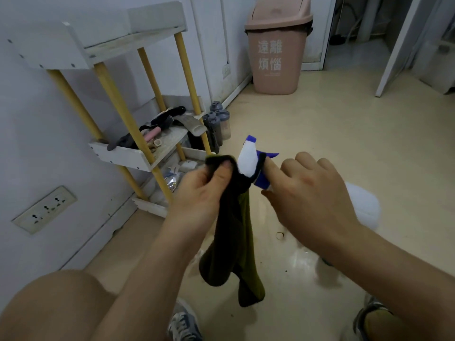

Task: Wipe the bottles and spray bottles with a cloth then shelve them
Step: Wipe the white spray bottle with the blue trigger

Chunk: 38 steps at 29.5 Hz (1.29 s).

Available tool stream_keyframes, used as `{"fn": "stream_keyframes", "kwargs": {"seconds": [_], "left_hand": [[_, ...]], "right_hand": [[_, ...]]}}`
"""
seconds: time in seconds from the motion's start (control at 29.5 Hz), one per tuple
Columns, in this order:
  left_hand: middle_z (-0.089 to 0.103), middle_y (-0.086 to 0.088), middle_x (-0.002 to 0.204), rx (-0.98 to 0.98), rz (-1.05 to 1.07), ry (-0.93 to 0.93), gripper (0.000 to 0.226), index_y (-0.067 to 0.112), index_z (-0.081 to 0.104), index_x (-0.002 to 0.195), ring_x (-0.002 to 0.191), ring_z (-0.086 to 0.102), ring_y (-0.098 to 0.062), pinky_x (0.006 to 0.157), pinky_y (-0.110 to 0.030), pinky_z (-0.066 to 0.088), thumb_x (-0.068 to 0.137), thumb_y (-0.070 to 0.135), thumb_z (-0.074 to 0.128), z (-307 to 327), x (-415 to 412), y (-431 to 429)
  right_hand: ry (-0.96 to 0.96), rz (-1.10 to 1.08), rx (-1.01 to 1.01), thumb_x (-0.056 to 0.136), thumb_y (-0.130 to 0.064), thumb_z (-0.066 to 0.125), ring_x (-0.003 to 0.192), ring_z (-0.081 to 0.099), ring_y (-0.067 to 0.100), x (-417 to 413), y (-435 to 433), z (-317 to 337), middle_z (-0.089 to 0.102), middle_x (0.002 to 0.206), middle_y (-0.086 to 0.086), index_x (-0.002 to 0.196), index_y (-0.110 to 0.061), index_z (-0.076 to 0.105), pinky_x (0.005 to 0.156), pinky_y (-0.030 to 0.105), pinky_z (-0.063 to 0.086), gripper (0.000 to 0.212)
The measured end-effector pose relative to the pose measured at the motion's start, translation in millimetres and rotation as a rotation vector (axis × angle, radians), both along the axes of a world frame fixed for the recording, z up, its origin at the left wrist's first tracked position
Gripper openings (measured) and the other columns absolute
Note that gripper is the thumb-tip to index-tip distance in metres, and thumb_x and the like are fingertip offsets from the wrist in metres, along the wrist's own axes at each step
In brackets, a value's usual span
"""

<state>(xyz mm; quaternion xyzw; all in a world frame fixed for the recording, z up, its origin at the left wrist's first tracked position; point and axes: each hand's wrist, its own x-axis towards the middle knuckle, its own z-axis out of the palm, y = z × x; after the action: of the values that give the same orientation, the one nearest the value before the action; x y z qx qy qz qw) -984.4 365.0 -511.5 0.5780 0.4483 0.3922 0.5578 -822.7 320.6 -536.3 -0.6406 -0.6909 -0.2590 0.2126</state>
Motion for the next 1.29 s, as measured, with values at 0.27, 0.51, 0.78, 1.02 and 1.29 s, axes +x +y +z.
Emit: {"fn": "stream_keyframes", "kwargs": {"seconds": [0.27, 0.51, 0.78, 1.02, 1.29], "left_hand": [[0.057, -0.002, 0.075, 0.417, 0.157, 0.637, 0.042, 0.017, 0.054, 0.081, 0.073, 0.055, -0.019, 0.060, -0.035, 0.036, 0.102, 0.047, 0.033, 3, 13, 11], [0.052, 0.014, 0.083, 0.454, 0.331, 0.431, 0.016, 0.023, 0.047, 0.099, 0.074, 0.050, -0.004, 0.062, -0.016, 0.035, 0.103, 0.034, 0.037, -31, 27, -7], [0.061, 0.003, 0.088, 0.802, 0.102, 0.678, 0.025, 0.010, 0.062, 0.113, 0.076, 0.052, -0.013, 0.059, -0.021, 0.039, 0.096, 0.027, 0.055, -18, 5, -5], [0.064, -0.008, 0.075, 1.048, 0.092, 0.766, 0.012, 0.002, 0.063, 0.084, 0.061, 0.053, -0.020, 0.056, -0.025, 0.038, 0.082, 0.008, 0.053, -24, 5, 0], [0.075, -0.007, 0.085, 1.225, 0.084, 0.534, 0.013, 0.001, 0.077, 0.091, 0.078, 0.070, -0.018, 0.070, -0.033, 0.057, 0.083, -0.003, 0.067, -15, -17, 2]], "right_hand": [[-0.074, 0.048, 0.069, 0.083, -0.011, 0.072, 0.063, 0.045, 0.028, -16, -3, -3, 0.051, 0.063, 0.008, 0.100, -0.005, 0.061, 0.059, 0.035, 0.020, 0.022], [0.053, 0.043, 0.011, 0.072, -0.015, 0.080, 0.065, 0.052, 0.030, -16, 17, -12, 0.058, 0.064, 0.009, 0.109, -0.006, 0.066, 0.052, 0.032, 0.027, 0.040], [0.550, 0.197, -0.625, 0.085, -0.031, 0.067, 0.074, 0.058, 0.019, -3, 13, 35, 0.063, 0.079, -0.002, 0.088, -0.022, 0.062, 0.064, 0.034, 0.046, 0.011], [0.508, 0.169, -0.650, 0.085, -0.031, 0.062, 0.066, 0.052, 0.020, -16, 8, 24, 0.054, 0.069, -0.002, 0.070, -0.023, 0.046, 0.053, 0.031, 0.036, 0.024], [0.863, 0.251, -0.875, 0.079, -0.028, 0.078, 0.074, 0.061, 0.012, -2, 13, 24, 0.071, 0.082, 0.007, 0.091, -0.018, 0.072, 0.070, 0.033, 0.050, 0.016]]}}
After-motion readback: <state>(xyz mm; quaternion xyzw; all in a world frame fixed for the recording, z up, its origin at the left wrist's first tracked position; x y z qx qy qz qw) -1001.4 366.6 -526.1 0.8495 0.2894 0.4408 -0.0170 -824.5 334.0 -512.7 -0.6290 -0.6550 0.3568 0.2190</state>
